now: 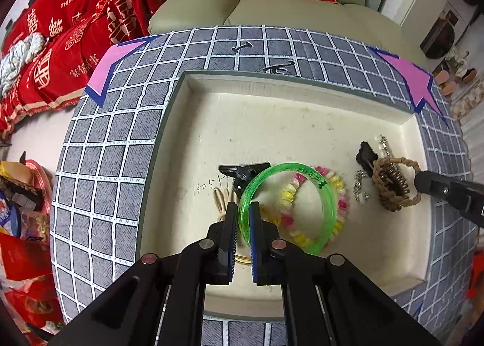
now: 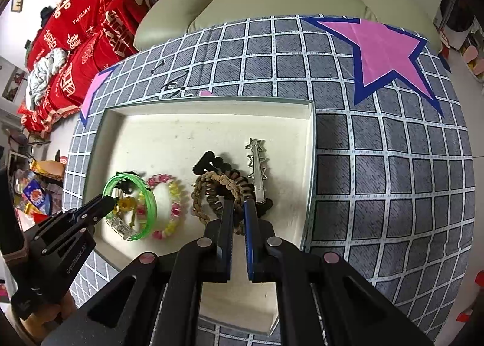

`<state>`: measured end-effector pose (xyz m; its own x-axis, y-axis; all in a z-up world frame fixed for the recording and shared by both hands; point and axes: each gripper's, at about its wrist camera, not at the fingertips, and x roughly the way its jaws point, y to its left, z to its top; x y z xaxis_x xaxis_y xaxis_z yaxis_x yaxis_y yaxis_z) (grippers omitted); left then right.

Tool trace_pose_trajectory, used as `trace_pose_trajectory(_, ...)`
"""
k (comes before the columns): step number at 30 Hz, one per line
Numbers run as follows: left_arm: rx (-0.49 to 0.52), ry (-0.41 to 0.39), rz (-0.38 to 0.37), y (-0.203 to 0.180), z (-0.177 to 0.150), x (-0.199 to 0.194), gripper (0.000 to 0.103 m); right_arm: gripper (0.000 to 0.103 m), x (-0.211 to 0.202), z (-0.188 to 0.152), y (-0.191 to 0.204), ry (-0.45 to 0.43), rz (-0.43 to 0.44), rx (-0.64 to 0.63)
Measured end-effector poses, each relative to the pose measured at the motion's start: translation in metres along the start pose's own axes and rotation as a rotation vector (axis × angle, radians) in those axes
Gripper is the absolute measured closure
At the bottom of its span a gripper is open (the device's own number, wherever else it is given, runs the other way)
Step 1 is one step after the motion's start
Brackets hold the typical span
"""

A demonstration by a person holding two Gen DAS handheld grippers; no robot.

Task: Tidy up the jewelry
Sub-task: 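Lift both held items and carry them over the white tray, then open the right tool to drop the braided bracelet while the left tool drops the green bangle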

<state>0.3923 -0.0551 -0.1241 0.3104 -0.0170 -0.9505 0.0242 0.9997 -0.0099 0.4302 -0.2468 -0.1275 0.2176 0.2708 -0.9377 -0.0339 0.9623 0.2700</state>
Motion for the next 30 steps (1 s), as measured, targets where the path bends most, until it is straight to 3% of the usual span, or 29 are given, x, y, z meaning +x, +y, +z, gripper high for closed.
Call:
trace_pose_trajectory(25,0.041,0.003,0.046,-0.009,-0.005,-0.003,0.087,0.093,0.022,-0.004,-0.008,0.057,-0.003,0.007)
trace_pose_trajectory(26,0.043,0.002,0.05,-0.009,-0.006,-0.005,0.087,0.091,0.021,-0.004,-0.007,0.058,0.0,0.006)
trace_pose_trajectory(27,0.044,0.0,0.053,-0.009,-0.006,-0.006,0.087,0.08,0.02,-0.004,-0.007,0.058,0.001,0.007)
trace_pose_trajectory(28,0.043,-0.002,0.055,-0.009,-0.006,-0.007,0.087,0.059,0.019,-0.004,-0.007,0.055,0.002,0.009)
trace_pose_trajectory(30,0.039,-0.005,0.055,-0.007,-0.007,-0.009,0.087,0.042,0.015,-0.004,-0.006,0.039,0.007,0.011)
